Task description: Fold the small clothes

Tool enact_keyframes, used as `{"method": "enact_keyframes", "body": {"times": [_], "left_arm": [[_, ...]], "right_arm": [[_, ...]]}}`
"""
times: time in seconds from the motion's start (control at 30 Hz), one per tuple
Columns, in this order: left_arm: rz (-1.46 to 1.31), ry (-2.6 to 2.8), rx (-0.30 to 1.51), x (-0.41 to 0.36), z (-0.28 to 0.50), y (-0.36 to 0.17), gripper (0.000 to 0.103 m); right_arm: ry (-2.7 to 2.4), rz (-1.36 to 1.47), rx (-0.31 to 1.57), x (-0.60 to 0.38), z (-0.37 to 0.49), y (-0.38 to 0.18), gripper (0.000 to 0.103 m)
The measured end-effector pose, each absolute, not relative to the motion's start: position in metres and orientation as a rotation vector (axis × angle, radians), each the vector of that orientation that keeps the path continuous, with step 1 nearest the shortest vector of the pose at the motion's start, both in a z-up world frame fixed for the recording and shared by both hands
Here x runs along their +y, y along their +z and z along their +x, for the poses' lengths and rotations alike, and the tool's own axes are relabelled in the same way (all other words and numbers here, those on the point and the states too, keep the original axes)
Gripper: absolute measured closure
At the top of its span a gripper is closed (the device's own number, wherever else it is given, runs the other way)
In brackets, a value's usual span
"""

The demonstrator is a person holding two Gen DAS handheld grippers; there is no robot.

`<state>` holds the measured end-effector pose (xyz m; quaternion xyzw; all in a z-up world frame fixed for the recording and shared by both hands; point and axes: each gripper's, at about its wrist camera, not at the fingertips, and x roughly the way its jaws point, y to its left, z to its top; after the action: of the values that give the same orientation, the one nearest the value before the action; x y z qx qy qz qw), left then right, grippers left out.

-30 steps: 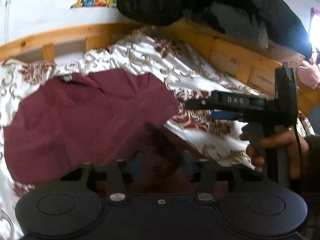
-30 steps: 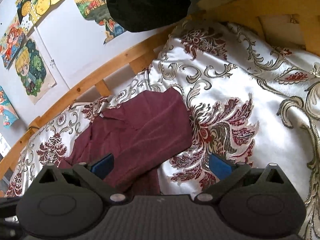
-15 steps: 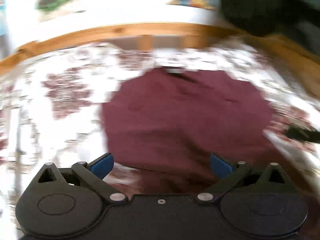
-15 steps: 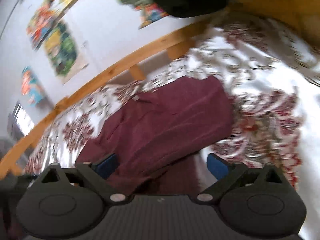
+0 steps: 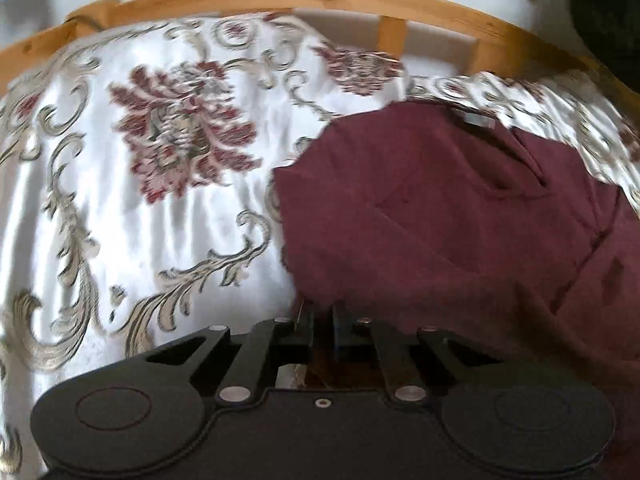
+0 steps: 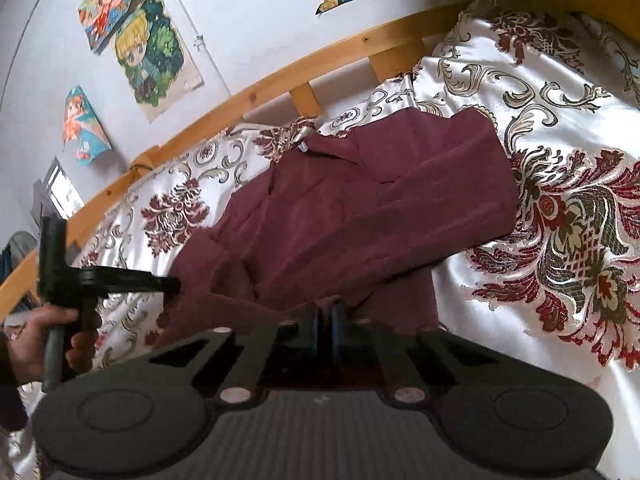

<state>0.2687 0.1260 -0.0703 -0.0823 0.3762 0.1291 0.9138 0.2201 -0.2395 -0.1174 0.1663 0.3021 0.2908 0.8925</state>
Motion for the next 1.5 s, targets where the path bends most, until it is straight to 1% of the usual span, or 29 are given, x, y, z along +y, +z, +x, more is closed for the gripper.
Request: {"method": "enact_keyframes", "body": {"times": [0.13,0.23,0.27,0.33,0.4,0.43,0.47,0.53,0.57,0.6,0.63,0.67,0.73,0.77,0.8,0.87,0.9,0.93,1.0,1.07,1.13,1.2,1.23,1.27,1.3,1.33,1.37,1.43,1.5], "left_arm": [[-0.098,0.413,0.784,0.118,0.266,-0.056,0.098],[-0.075,0.418,0.862,0.122,0.279,-0.063,0.096],[-0.098,0.398,0.868,0.125,0.280,-0.065,0.091],[-0.145,0.393,0.819,0.128,0.273,-0.063,0.073],[-0.158,0.397,0.762,0.130,0.267,-0.057,0.037],[-0.152,0.391,0.735,0.130,0.267,-0.053,0.032],[-0.142,0.381,0.715,0.130,0.269,-0.050,0.031],[-0.126,0.357,0.700,0.130,0.279,-0.046,0.031],[-0.115,0.346,0.703,0.131,0.287,-0.045,0.031],[-0.096,0.336,0.720,0.132,0.298,-0.047,0.031],[-0.078,0.331,0.748,0.133,0.309,-0.050,0.031],[-0.064,0.325,0.780,0.135,0.320,-0.054,0.034],[-0.055,0.313,0.827,0.139,0.340,-0.063,0.057],[-0.067,0.309,0.832,0.141,0.344,-0.065,0.078],[-0.090,0.309,0.822,0.143,0.346,-0.065,0.093],[-0.125,0.329,0.766,0.146,0.343,-0.061,0.097],[-0.130,0.349,0.727,0.146,0.339,-0.059,0.097],[-0.132,0.369,0.693,0.146,0.334,-0.057,0.097],[-0.128,0.403,0.673,0.148,0.331,-0.059,0.097],[-0.118,0.426,0.725,0.151,0.336,-0.066,0.096],[-0.137,0.439,0.762,0.156,0.340,-0.075,0.090],[-0.157,0.468,0.763,0.158,0.339,-0.076,0.069],[-0.164,0.482,0.756,0.159,0.337,-0.074,0.062],[-0.172,0.482,0.746,0.159,0.334,-0.072,0.047],[-0.177,0.472,0.735,0.159,0.331,-0.069,0.035],[-0.180,0.454,0.721,0.158,0.326,-0.065,0.032],[-0.181,0.443,0.710,0.157,0.322,-0.063,0.031],[-0.184,0.428,0.695,0.152,0.309,-0.057,0.025],[-0.167,0.416,0.674,0.144,0.292,-0.056,0.012]], "right_arm": [[0.644,0.403,0.641,-0.242,0.221,-0.115,0.100],[0.635,0.392,0.702,-0.237,0.224,-0.118,0.100],[0.629,0.385,0.714,-0.236,0.225,-0.121,0.100],[0.621,0.392,0.729,-0.238,0.226,-0.124,0.100],[0.623,0.404,0.723,-0.240,0.226,-0.124,0.100],[0.625,0.395,0.715,-0.240,0.225,-0.123,0.099],[0.623,0.372,0.701,-0.238,0.223,-0.121,0.096],[0.624,0.328,0.664,-0.235,0.218,-0.118,0.085],[0.634,0.326,0.658,-0.234,0.217,-0.118,0.073],[0.646,0.337,0.660,-0.234,0.216,-0.119,0.066],[0.656,0.356,0.664,-0.235,0.217,-0.120,0.062],[0.661,0.366,0.671,-0.235,0.217,-0.122,0.061],[0.657,0.365,0.678,-0.235,0.219,-0.124,0.061],[0.655,0.365,0.680,-0.235,0.219,-0.125,0.063],[0.652,0.367,0.682,-0.236,0.220,-0.126,0.066],[0.647,0.373,0.683,-0.238,0.221,-0.127,0.092],[0.646,0.376,0.680,-0.239,0.221,-0.127,0.097],[0.642,0.376,0.677,-0.239,0.220,-0.126,0.100],[0.635,0.352,0.678,-0.238,0.219,-0.123,0.100],[0.646,0.330,0.688,-0.235,0.219,-0.124,0.100],[0.641,0.321,0.718,-0.232,0.220,-0.129,0.100],[0.631,0.340,0.737,-0.234,0.222,-0.132,0.100],[0.626,0.343,0.735,-0.235,0.222,-0.131,0.098],[0.625,0.340,0.722,-0.237,0.220,-0.129,0.093],[0.619,0.325,0.704,-0.237,0.218,-0.126,0.091],[0.615,0.304,0.685,-0.236,0.216,-0.123,0.082],[0.613,0.281,0.667,-0.235,0.214,-0.120,0.067],[0.611,0.242,0.636,-0.232,0.210,-0.116,0.050],[0.612,0.210,0.627,-0.228,0.208,-0.114,0.045]]}}
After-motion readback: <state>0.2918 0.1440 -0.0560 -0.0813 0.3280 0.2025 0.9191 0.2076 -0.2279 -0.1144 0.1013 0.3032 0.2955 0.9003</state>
